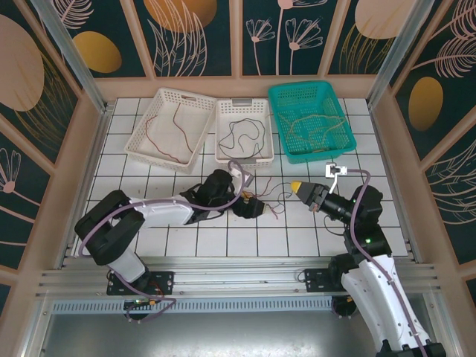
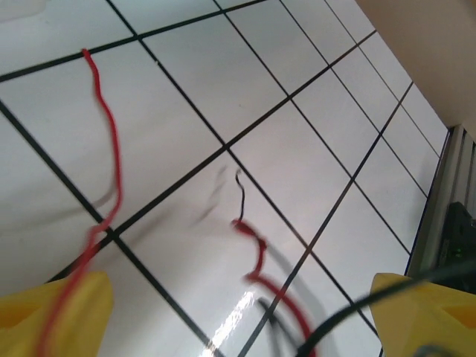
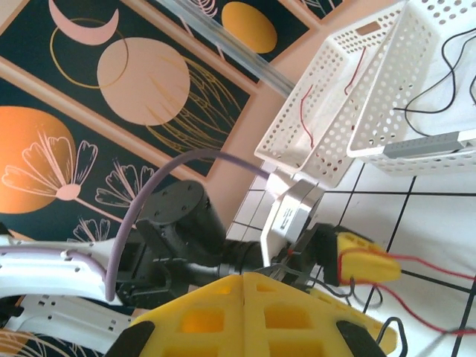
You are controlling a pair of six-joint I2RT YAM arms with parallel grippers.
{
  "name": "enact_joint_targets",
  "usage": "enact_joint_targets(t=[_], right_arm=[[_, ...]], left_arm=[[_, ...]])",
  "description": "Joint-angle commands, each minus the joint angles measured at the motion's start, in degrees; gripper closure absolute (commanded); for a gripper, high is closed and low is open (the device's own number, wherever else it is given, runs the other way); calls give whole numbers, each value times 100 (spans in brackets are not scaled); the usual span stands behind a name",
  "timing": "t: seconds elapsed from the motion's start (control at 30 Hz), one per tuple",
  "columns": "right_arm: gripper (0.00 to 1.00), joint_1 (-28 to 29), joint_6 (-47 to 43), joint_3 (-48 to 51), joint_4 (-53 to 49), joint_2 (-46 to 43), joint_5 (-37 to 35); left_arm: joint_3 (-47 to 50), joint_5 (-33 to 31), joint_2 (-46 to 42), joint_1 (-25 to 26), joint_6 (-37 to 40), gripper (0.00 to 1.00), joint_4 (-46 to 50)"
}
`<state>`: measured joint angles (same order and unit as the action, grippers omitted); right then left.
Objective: Untangle the cables
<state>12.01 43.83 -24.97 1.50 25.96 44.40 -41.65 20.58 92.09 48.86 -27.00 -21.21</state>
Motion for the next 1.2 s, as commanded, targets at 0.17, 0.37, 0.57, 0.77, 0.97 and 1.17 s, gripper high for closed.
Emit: enact_joint_targets(t=[0.17, 0.37, 0.57, 0.77, 0.97, 1.17], right_arm=[[100, 37, 203, -254, 357, 67, -226], [100, 47, 290, -280, 422, 72, -173], [100, 54, 300, -291, 406, 47, -236], [100, 54, 696, -287, 900, 101, 118], [100, 70, 1007, -461, 1230, 230, 409], [100, 166, 1120, -639, 1388, 357, 656]], left_arm=[[543, -165, -585, -4, 64, 24, -393], [777, -280, -644, -13, 38, 54, -454], [1057, -284, -870, -8, -9, 43, -632], [1436, -97, -1114, -5, 103, 21, -1110], [1583, 274, -1089, -6, 379, 15, -1546], [1462, 270, -1094, -8, 867, 14, -1413]])
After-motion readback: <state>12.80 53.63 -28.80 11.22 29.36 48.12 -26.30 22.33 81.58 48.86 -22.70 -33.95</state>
